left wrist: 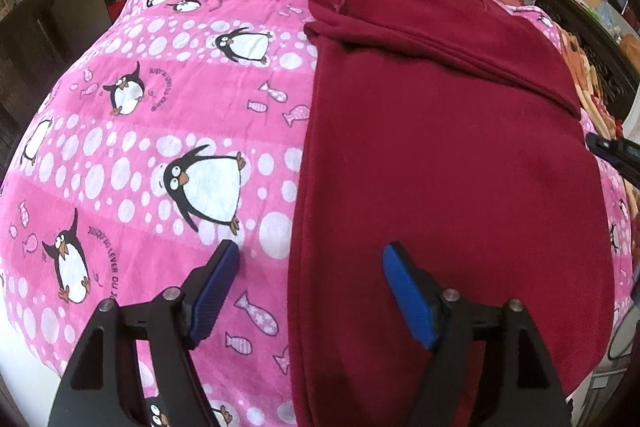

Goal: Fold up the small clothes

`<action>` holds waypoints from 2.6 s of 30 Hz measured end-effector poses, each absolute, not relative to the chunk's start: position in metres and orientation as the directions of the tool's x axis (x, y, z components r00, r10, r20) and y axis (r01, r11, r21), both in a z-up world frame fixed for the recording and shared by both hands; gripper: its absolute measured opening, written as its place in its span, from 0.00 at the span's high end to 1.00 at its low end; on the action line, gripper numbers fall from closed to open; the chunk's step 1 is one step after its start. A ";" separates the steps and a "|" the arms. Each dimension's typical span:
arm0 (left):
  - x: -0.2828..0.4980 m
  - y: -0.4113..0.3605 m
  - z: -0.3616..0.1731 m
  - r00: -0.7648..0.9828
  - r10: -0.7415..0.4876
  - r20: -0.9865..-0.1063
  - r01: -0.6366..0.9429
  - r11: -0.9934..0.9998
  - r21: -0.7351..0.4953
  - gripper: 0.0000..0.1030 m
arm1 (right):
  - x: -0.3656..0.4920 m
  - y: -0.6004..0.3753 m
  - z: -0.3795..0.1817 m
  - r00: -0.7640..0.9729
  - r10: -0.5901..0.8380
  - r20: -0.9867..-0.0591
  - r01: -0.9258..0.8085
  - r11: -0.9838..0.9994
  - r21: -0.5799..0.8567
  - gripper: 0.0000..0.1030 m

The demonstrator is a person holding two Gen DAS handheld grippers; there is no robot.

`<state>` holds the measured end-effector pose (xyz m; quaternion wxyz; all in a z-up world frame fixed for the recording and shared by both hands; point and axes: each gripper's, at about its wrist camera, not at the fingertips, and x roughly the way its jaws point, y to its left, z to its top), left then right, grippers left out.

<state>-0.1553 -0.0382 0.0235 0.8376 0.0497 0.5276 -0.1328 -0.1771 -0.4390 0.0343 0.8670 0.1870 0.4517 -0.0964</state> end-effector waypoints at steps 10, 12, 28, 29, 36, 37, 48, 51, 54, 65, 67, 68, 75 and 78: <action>-0.162 -0.038 0.024 0.406 -0.174 -0.897 0.275 0.959 -0.062 0.22 | -0.246 -0.413 0.025 0.543 0.107 -0.833 0.282 0.911 0.301 0.92; -0.164 -0.037 0.024 0.404 -0.177 -0.898 0.280 0.958 -0.062 0.22 | -0.263 -0.415 0.017 0.528 0.121 -0.841 0.299 0.900 0.317 0.90; -0.202 -0.002 0.035 0.254 -0.273 -0.928 0.320 0.929 -0.186 0.22 | -0.346 -0.413 0.005 0.490 0.267 -0.830 0.255 0.867 0.428 0.78; -0.204 0.000 0.035 0.247 -0.273 -0.930 0.318 0.929 -0.189 0.22 | -0.349 -0.413 0.005 0.494 0.280 -0.823 0.254 0.859 0.445 0.78; -0.220 0.006 0.031 0.212 -0.282 -0.936 0.319 0.925 -0.206 0.22 | -0.356 -0.401 0.005 0.499 0.345 -0.794 0.194 0.849 0.491 0.76; -0.221 0.006 0.031 0.212 -0.285 -0.935 0.318 0.925 -0.209 0.22 | -0.355 -0.398 0.006 0.494 0.354 -0.794 0.183 0.850 0.494 0.76; -0.220 -0.010 0.025 0.206 -0.298 -0.932 0.336 0.916 -0.218 0.12 | -0.353 -0.385 -0.001 0.470 0.406 -0.784 0.130 0.847 0.516 0.76; -0.220 -0.015 0.024 0.209 -0.287 -0.935 0.337 0.918 -0.207 0.10 | -0.351 -0.381 -0.002 0.467 0.404 -0.787 0.122 0.852 0.510 0.76; -0.221 -0.019 0.023 0.208 -0.271 -0.940 0.347 0.919 -0.188 0.08 | -0.349 -0.381 -0.005 0.464 0.417 -0.782 0.128 0.842 0.524 0.75; -0.212 -0.044 0.018 0.158 -0.286 -0.945 0.376 0.902 -0.210 0.02 | -0.349 -0.378 -0.005 0.474 0.450 -0.757 0.096 0.828 0.553 0.56; -0.212 -0.036 0.019 0.148 -0.298 -0.943 0.373 0.900 -0.226 0.03 | -0.350 -0.381 -0.005 0.483 0.464 -0.743 0.103 0.812 0.574 0.56; -0.211 -0.030 0.020 0.144 -0.303 -0.942 0.371 0.899 -0.232 0.03 | -0.350 -0.382 -0.006 0.487 0.468 -0.738 0.105 0.807 0.581 0.55; -0.213 -0.019 0.025 0.154 -0.286 -0.946 0.371 0.904 -0.213 0.25 | -0.349 -0.389 -0.008 0.480 0.489 -0.728 0.118 0.787 0.606 0.55; -0.214 -0.014 0.028 0.154 -0.285 -0.946 0.369 0.905 -0.213 0.44 | -0.349 -0.387 -0.006 0.473 0.476 -0.741 0.108 0.804 0.585 0.71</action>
